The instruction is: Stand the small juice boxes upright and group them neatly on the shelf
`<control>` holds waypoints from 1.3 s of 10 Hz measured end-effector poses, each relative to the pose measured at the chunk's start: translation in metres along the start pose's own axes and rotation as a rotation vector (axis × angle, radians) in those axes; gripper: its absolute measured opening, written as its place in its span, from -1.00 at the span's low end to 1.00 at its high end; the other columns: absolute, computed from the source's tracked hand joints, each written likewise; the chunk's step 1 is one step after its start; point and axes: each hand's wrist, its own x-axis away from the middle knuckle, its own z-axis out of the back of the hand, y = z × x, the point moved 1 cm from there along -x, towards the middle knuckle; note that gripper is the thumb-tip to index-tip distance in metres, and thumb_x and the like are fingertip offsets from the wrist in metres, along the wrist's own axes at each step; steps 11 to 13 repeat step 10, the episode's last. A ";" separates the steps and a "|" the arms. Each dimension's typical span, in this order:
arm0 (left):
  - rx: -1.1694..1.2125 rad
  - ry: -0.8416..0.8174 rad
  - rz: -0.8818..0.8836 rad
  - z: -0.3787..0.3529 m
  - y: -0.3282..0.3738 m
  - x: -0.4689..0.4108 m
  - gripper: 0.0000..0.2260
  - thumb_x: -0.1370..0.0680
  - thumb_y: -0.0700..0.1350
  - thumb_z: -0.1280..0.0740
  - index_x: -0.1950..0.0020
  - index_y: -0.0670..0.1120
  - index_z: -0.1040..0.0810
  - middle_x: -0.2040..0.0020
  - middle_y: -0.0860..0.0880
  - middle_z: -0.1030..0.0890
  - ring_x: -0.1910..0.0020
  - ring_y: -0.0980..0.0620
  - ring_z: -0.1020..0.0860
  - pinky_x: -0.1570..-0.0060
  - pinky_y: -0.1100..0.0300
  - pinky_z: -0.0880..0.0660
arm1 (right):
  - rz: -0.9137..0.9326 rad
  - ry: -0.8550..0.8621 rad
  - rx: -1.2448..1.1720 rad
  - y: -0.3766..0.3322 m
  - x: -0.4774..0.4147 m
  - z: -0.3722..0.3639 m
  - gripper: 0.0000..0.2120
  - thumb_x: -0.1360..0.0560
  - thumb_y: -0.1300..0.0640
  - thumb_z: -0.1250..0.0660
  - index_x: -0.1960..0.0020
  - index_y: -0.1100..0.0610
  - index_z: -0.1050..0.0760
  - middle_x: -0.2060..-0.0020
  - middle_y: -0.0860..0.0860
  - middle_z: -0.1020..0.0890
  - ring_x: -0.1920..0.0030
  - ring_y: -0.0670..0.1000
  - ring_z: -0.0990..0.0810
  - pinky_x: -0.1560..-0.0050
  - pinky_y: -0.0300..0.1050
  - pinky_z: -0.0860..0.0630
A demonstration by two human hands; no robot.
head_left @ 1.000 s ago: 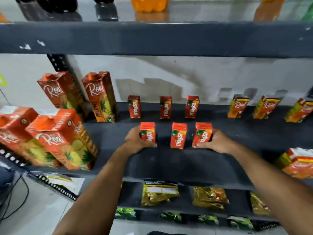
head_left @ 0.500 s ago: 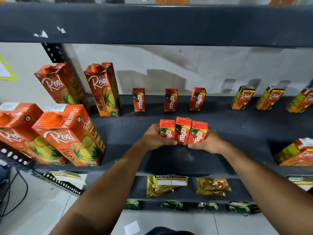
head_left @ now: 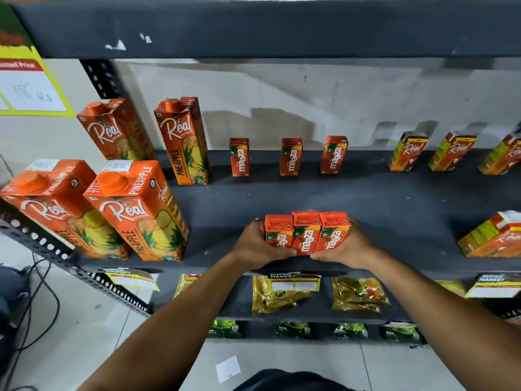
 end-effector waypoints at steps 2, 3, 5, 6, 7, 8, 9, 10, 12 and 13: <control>-0.014 -0.024 0.009 0.002 0.003 0.001 -0.59 -0.21 -0.11 -0.64 0.01 0.05 -0.62 0.08 0.08 -0.71 0.07 0.14 -0.65 0.00 0.12 -0.57 | -0.033 0.043 -0.010 -0.001 0.007 -0.004 -0.29 0.04 -0.01 -0.68 -0.08 0.00 -0.57 -0.05 0.06 -0.65 -0.04 0.04 -0.65 -0.15 0.13 -0.57; -0.024 -0.055 -0.005 0.004 0.005 0.001 -0.61 -0.23 -0.13 -0.64 0.01 0.05 -0.63 0.08 0.07 -0.71 0.05 0.12 -0.66 -0.02 0.09 -0.57 | -0.042 0.054 -0.001 0.001 0.007 -0.005 -0.29 0.03 -0.01 -0.69 -0.09 -0.02 -0.57 -0.07 0.07 -0.63 -0.04 0.04 -0.64 -0.15 0.13 -0.57; -0.030 -0.092 -0.017 0.006 0.009 -0.001 -0.58 -0.25 -0.15 -0.62 -0.05 0.03 -0.60 0.04 0.03 -0.70 0.02 0.09 -0.65 -0.05 0.06 -0.57 | -0.056 0.071 -0.003 0.003 0.004 -0.006 -0.32 0.01 0.06 -0.71 -0.08 -0.02 -0.57 -0.06 0.06 -0.64 -0.02 0.03 -0.65 -0.14 0.12 -0.58; -0.016 -0.097 -0.011 0.004 0.010 -0.001 -0.60 -0.25 -0.17 -0.62 -0.02 0.04 -0.60 0.06 0.04 -0.70 0.04 0.10 -0.65 -0.02 0.09 -0.57 | -0.032 0.078 -0.009 0.002 0.006 -0.006 -0.40 -0.01 0.10 -0.71 0.01 -0.04 -0.57 0.03 0.01 -0.68 0.05 -0.02 -0.66 -0.10 0.10 -0.60; 0.005 -0.110 -0.004 0.005 0.013 -0.002 -0.60 -0.26 -0.20 -0.62 -0.01 0.05 -0.60 0.08 0.05 -0.70 0.04 0.09 -0.66 0.01 0.13 -0.57 | -0.026 0.089 -0.010 0.001 0.006 -0.004 -0.40 -0.01 0.09 -0.71 0.00 -0.02 -0.58 0.03 0.01 -0.68 0.04 -0.02 -0.66 -0.10 0.07 -0.60; 0.025 -0.109 0.006 0.003 0.009 -0.004 -0.58 -0.24 -0.21 -0.62 -0.04 0.00 -0.60 0.06 0.02 -0.70 0.03 0.06 -0.66 -0.04 0.04 -0.58 | 0.008 0.080 -0.006 0.005 0.003 -0.006 -0.37 0.01 0.09 -0.71 -0.02 0.03 -0.58 0.06 -0.03 -0.69 0.03 -0.02 -0.67 -0.09 0.01 -0.60; -0.001 -0.099 0.017 0.004 0.011 -0.003 -0.51 -0.21 -0.20 -0.64 -0.09 -0.03 -0.59 0.02 0.01 -0.70 0.01 0.06 -0.65 -0.09 -0.03 -0.57 | 0.005 0.062 0.016 0.001 0.003 -0.003 -0.30 0.02 0.06 -0.71 -0.08 0.04 -0.57 0.00 -0.01 -0.67 -0.04 0.00 -0.65 -0.15 0.03 -0.57; 0.029 -0.032 -0.002 0.005 0.014 0.005 -0.10 -0.10 -0.13 -0.68 -0.36 0.02 -0.35 -0.15 0.04 -0.61 -0.14 0.08 -0.59 -0.10 0.11 -0.55 | 0.086 0.012 0.045 -0.002 0.009 0.004 0.14 0.02 0.06 -0.71 -0.46 -0.01 -0.26 -0.30 0.00 -0.51 -0.29 -0.02 -0.47 -0.33 -0.03 -0.39; 0.029 -0.032 -0.002 0.005 0.014 0.005 -0.10 -0.10 -0.13 -0.68 -0.36 0.02 -0.35 -0.15 0.04 -0.61 -0.14 0.08 -0.59 -0.10 0.11 -0.55 | 0.086 0.012 0.045 -0.002 0.009 0.004 0.14 0.02 0.06 -0.71 -0.46 -0.01 -0.26 -0.30 0.00 -0.51 -0.29 -0.02 -0.47 -0.33 -0.03 -0.39; 0.029 -0.032 -0.002 0.005 0.014 0.005 -0.10 -0.10 -0.13 -0.68 -0.36 0.02 -0.35 -0.15 0.04 -0.61 -0.14 0.08 -0.59 -0.10 0.11 -0.55 | 0.086 0.012 0.045 -0.002 0.009 0.004 0.14 0.02 0.06 -0.71 -0.46 -0.01 -0.26 -0.30 0.00 -0.51 -0.29 -0.02 -0.47 -0.33 -0.03 -0.39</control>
